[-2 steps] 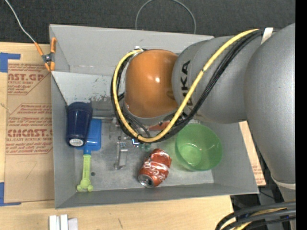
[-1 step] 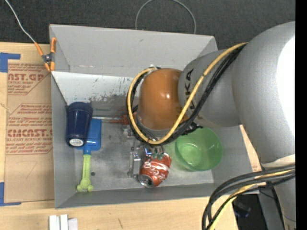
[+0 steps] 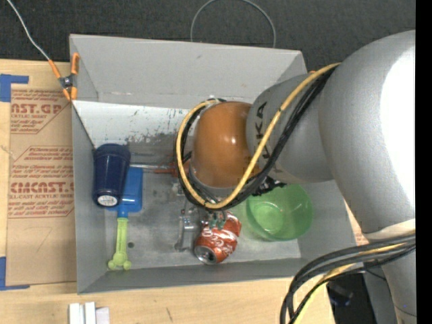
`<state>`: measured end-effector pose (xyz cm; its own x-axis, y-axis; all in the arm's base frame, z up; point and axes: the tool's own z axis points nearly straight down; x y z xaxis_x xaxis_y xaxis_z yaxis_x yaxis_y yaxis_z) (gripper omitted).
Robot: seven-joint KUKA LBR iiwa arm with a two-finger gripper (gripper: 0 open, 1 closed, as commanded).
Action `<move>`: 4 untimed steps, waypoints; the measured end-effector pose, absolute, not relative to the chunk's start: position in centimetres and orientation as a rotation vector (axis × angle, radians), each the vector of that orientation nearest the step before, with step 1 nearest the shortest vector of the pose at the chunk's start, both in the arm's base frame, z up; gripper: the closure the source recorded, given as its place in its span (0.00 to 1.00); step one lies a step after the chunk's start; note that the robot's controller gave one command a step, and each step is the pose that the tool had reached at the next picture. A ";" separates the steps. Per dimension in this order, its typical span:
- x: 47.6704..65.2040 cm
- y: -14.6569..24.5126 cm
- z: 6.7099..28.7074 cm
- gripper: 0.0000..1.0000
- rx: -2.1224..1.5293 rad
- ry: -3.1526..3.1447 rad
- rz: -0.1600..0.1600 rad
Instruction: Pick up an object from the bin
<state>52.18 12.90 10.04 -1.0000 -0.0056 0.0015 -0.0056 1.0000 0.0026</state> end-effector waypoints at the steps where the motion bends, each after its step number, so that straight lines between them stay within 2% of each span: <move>1: 52.3 4.4 8.3 0.00 0.099 -3.125 0.006; 2: 49.7 6.6 7.2 0.00 -0.368 -3.116 -0.005; 3: 55.7 -2.0 7.0 0.00 0.084 -3.110 -0.002; 4: 54.5 1.1 7.0 0.00 -0.604 -3.060 0.003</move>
Offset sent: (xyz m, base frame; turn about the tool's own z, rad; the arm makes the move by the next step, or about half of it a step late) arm -0.0290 -0.0608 -0.0304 0.2464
